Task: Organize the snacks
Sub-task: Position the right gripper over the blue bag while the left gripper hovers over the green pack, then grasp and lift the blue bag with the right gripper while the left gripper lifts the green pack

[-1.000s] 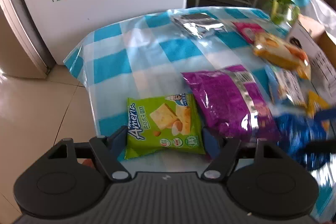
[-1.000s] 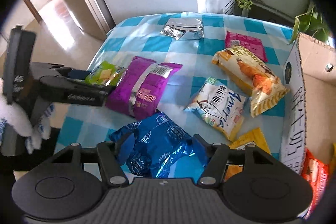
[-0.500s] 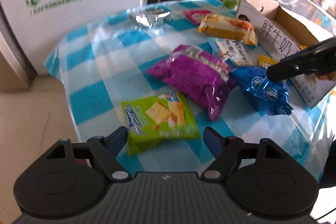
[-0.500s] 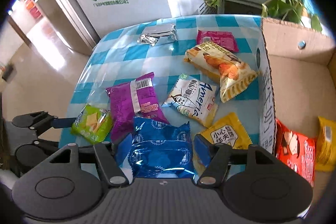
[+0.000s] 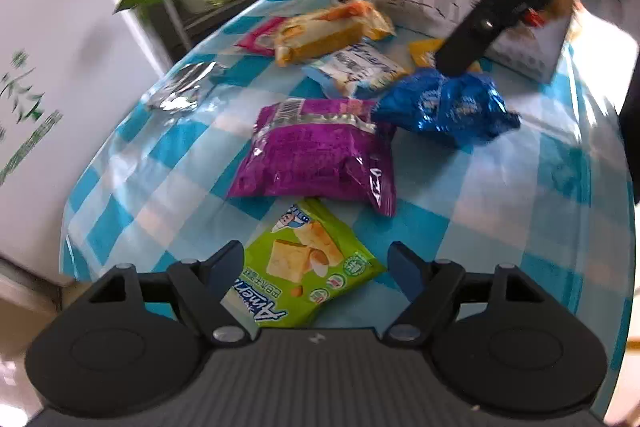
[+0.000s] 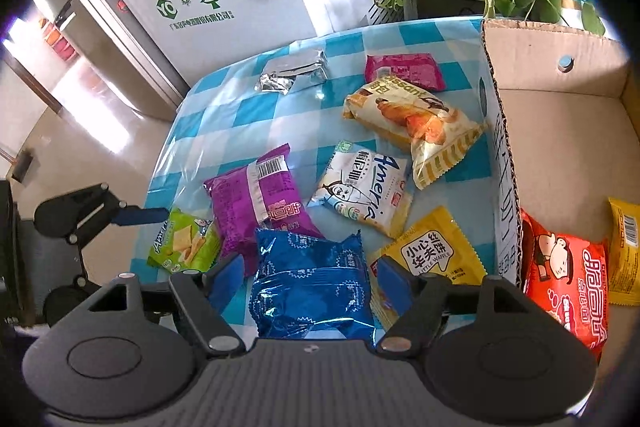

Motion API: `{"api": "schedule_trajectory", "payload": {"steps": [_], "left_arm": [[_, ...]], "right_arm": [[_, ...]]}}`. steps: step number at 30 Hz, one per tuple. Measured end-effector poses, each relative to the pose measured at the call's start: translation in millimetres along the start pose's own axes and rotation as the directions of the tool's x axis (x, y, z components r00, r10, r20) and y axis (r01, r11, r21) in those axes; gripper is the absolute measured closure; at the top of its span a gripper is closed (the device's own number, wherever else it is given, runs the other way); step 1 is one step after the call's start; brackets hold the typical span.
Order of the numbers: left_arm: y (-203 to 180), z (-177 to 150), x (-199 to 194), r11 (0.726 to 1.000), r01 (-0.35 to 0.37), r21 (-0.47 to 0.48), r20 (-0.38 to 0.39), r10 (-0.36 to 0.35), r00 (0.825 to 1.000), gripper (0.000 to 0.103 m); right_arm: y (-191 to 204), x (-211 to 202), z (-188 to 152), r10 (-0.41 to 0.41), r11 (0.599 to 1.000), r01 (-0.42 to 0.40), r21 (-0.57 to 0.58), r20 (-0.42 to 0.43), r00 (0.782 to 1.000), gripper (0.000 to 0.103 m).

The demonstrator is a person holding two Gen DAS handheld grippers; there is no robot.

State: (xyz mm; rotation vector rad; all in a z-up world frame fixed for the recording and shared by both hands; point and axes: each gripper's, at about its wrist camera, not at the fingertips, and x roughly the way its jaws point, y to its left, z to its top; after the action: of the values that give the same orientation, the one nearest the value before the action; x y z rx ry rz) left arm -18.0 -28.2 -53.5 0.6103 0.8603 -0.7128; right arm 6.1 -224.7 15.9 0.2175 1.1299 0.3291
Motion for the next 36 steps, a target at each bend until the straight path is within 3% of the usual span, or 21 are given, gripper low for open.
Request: {"api": "schedule_trajectory", "payload": {"steps": [5,15,19,22,30,36], "left_arm": [[-3,-4,6,0.993,0.064,0.098,-0.029,-0.062,0.998,0.024],[9,2,13,0.977,0.118,0.178,-0.049,-0.111,0.993,0.022],[17,5,21,0.978,0.15,0.146,-0.059,-0.143,0.988,0.011],[21,4,24,0.981,0.153,0.12,-0.06,-0.147,0.987,0.009],[20,-2,19,0.991,0.131,0.031,-0.045,-0.13,0.99,0.017],[13,-6,12,0.993,0.097,-0.065,-0.045,-0.1,0.994,0.021]], "right_arm": [[0,1,1,0.008,1.0,-0.008,0.005,-0.002,1.0,0.024],[-4,2,1,0.021,1.0,-0.021,0.007,-0.021,1.0,0.023],[-1,8,-2,0.011,1.0,-0.012,-0.009,-0.047,0.999,0.023],[2,14,-1,0.01,1.0,-0.011,-0.019,-0.063,0.998,0.023],[14,33,-2,-0.033,0.997,0.026,-0.07,-0.104,0.994,0.018],[20,40,-8,-0.073,0.993,0.061,-0.105,-0.112,0.991,0.025]]}}
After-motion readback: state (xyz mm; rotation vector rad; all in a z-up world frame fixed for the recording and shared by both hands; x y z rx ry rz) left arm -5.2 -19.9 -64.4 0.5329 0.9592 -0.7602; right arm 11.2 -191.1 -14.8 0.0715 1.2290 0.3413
